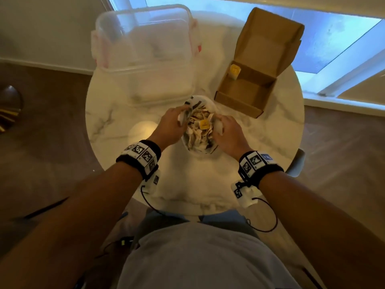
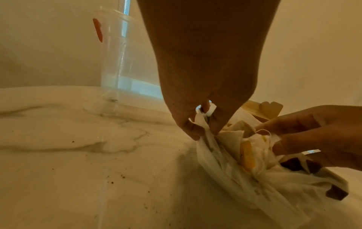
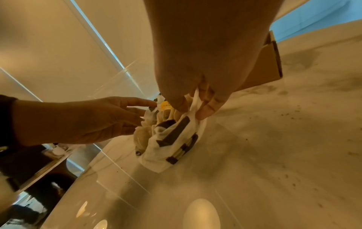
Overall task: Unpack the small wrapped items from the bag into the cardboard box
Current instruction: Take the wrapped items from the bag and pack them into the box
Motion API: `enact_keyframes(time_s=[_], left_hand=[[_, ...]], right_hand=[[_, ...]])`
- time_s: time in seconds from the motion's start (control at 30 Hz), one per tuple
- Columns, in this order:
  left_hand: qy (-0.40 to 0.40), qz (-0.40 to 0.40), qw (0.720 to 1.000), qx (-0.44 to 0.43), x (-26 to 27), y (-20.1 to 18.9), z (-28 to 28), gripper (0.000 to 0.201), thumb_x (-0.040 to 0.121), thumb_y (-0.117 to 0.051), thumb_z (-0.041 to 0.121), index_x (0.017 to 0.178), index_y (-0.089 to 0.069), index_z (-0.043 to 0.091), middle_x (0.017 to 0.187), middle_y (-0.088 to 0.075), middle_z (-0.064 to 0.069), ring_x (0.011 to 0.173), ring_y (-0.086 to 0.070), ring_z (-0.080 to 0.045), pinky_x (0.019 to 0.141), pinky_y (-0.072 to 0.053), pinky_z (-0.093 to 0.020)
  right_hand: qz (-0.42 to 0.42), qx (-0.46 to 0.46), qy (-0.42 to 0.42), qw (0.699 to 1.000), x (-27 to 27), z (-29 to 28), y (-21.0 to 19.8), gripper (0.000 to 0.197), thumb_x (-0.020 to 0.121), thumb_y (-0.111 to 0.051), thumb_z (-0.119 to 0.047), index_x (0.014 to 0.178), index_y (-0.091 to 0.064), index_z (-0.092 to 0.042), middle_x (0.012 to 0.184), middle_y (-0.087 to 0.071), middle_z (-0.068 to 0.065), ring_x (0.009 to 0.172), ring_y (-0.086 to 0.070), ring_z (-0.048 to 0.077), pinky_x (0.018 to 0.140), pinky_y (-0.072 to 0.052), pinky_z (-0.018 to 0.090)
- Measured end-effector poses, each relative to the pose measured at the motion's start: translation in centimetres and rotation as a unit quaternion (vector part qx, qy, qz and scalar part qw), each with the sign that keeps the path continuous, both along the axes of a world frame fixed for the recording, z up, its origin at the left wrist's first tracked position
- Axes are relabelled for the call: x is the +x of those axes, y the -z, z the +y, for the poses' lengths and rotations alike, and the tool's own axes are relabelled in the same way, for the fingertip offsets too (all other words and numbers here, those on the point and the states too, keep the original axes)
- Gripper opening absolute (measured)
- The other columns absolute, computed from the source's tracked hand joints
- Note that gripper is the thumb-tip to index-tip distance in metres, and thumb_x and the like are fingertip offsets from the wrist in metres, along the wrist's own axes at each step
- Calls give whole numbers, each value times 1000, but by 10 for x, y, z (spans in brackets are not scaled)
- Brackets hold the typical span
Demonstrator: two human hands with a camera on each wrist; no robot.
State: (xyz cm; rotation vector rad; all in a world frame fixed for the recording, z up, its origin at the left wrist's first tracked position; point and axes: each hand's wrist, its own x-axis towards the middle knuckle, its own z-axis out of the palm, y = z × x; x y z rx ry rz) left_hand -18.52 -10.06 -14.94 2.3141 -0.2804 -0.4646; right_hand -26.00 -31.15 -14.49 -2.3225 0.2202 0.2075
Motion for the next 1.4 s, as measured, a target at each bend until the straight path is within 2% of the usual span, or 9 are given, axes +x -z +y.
enact_keyframes(time_s=[0.17,0.4,0.57,0.73,0.87,1.03,1.17,1.27,1.4], left_hand=[[-7,12,1000,1,-4,7,5,53,90,-66,5,140,-52,17,139,-47,-11,116,-54,-17,91,-43,-14],[38,9,999,-19,2,7,20,44,89,-69,11,129,-58,24,137,-40,-7,116,-52,-23,95,-50,-28],[84,-128,988,-36,11,-2,21,25,86,-68,17,111,-65,20,118,-50,-5,112,-50,-27,97,-43,-34],[251,-81,965,5,31,-14,-6,33,86,-70,30,116,-60,25,118,-57,-3,107,-54,-21,89,-48,-35],[293,-48,954,26,35,-13,-26,29,84,-67,38,109,-56,27,109,-61,1,97,-60,-22,80,-49,-35],[229,-37,973,-24,27,-19,-27,22,86,-69,24,98,-54,13,82,-64,-4,75,-60,-22,68,-48,-35],[210,-34,976,-43,8,-24,-16,27,87,-67,36,96,-52,17,82,-63,0,73,-60,-17,65,-50,-35],[199,-28,978,-48,-3,-22,-8,25,89,-68,36,93,-50,20,82,-62,2,73,-61,-16,66,-54,-40],[214,-41,975,-31,-9,-23,0,27,85,-71,32,99,-52,20,94,-61,3,82,-59,-17,72,-53,-39]], right_hand=[[4,-3,-20,1000,5,1,3,53,89,-63,-9,141,-52,-9,137,-52,15,126,-51,29,106,-36,28],[5,-14,10,1000,4,5,6,47,86,-64,-7,132,-60,-14,131,-54,12,120,-53,27,97,-33,19],[-94,-53,94,990,-6,15,5,23,87,-63,-14,109,-67,-10,117,-50,11,106,-54,27,93,-50,39],[-66,-26,131,989,-9,28,-6,14,87,-63,-10,99,-66,-17,105,-56,3,88,-58,18,81,-51,33],[-6,-16,133,991,-13,34,-12,8,88,-62,-14,93,-68,-12,97,-63,4,85,-56,17,80,-48,30],[104,47,162,980,-17,41,-19,40,100,-47,-38,84,-67,-7,83,-68,6,77,-60,23,65,-43,32],[163,229,294,914,-6,46,-20,49,88,-56,-57,85,-77,-13,79,-75,6,67,-67,22,68,-55,37],[174,283,302,894,0,47,-22,35,81,-71,-43,87,-76,-9,74,-72,11,62,-64,24,60,-51,37],[149,240,257,924,3,43,-23,12,84,-69,-24,86,-71,-12,74,-73,9,68,-69,25,63,-55,39]])
